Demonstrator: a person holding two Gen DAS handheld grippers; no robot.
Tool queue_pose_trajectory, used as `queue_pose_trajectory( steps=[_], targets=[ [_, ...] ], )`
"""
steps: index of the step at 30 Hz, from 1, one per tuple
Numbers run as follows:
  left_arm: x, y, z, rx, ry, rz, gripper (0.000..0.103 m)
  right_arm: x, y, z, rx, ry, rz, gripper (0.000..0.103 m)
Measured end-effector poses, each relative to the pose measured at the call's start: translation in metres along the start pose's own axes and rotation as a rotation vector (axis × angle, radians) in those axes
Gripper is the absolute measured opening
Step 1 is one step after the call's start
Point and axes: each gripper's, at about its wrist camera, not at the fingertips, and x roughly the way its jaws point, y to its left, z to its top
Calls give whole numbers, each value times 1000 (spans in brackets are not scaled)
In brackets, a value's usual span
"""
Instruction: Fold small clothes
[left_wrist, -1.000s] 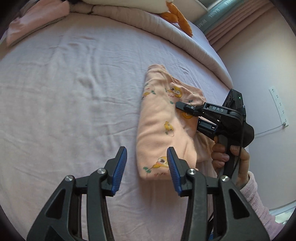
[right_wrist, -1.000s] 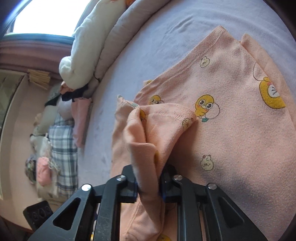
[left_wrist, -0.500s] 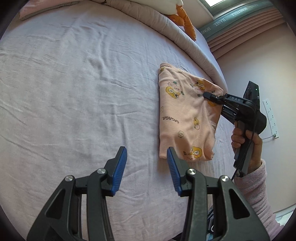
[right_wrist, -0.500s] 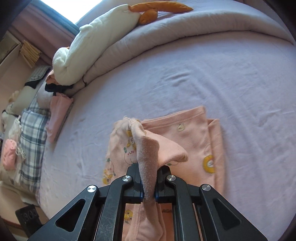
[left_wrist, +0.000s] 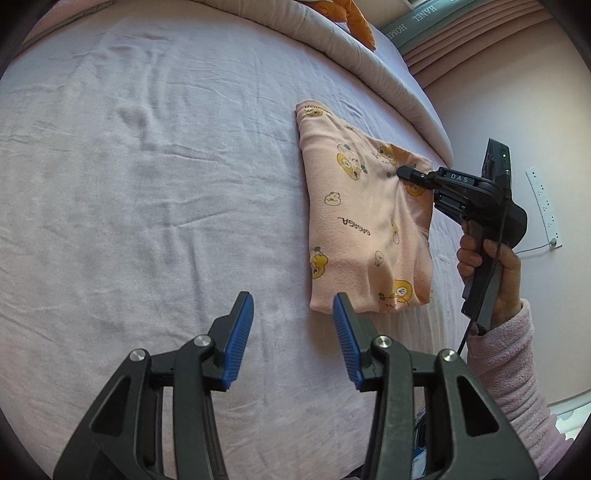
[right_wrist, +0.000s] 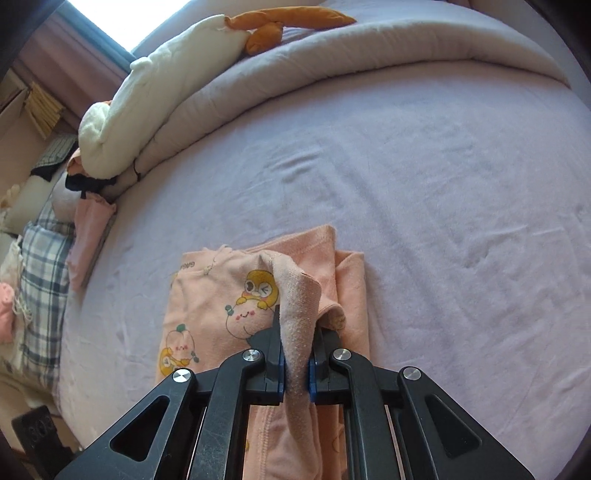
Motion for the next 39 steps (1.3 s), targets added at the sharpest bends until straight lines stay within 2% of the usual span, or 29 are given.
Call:
queue_pose_trajectory(
  steps=[4, 5, 6, 7, 11, 13, 17, 19, 21, 23, 27, 30, 33, 39],
  targets=[
    [10, -12, 2, 12, 9, -3, 44, 19, -5, 4, -14, 34, -77, 10],
    [11, -16, 3, 25, 8, 2, 44, 21, -7, 2, -13, 50, -84, 12],
    [11, -21, 4, 38, 6, 4, 44, 19, -9, 0, -14, 45, -90, 19],
    [12, -26, 7, 50, 5, 4, 44, 13, -10, -3, -22, 22, -101, 25],
    [17, -43, 15, 100, -11, 17, 44, -22, -9, -21, -74, -95, -149, 26],
    [22, -53, 20, 121, -22, 24, 44, -37, -2, -33, -124, -126, -135, 26],
    [35, -74, 28, 199, -64, 94, 42, -59, 19, -60, -216, -167, 25, 26],
    [44, -83, 30, 224, -85, 119, 42, -64, 31, -73, -276, -187, 36, 26],
    [54, -91, 31, 242, -90, 133, 35, -65, 40, -83, -315, -189, 38, 22],
    [69, -96, 33, 261, -68, 168, 27, -58, 45, -91, -337, -151, 73, 22],
    [94, -102, 30, 301, -29, 234, 26, -45, 48, -109, -420, -127, -3, 22],
    [105, -104, 28, 331, -17, 271, 27, -35, 29, -117, -387, -91, -56, 22],
    [111, -103, 29, 347, -4, 290, 28, -30, 13, -121, -343, -69, -22, 16],
    [112, -104, 29, 360, -5, 298, 29, -30, 10, -128, -302, -100, -8, 16]
  ],
)
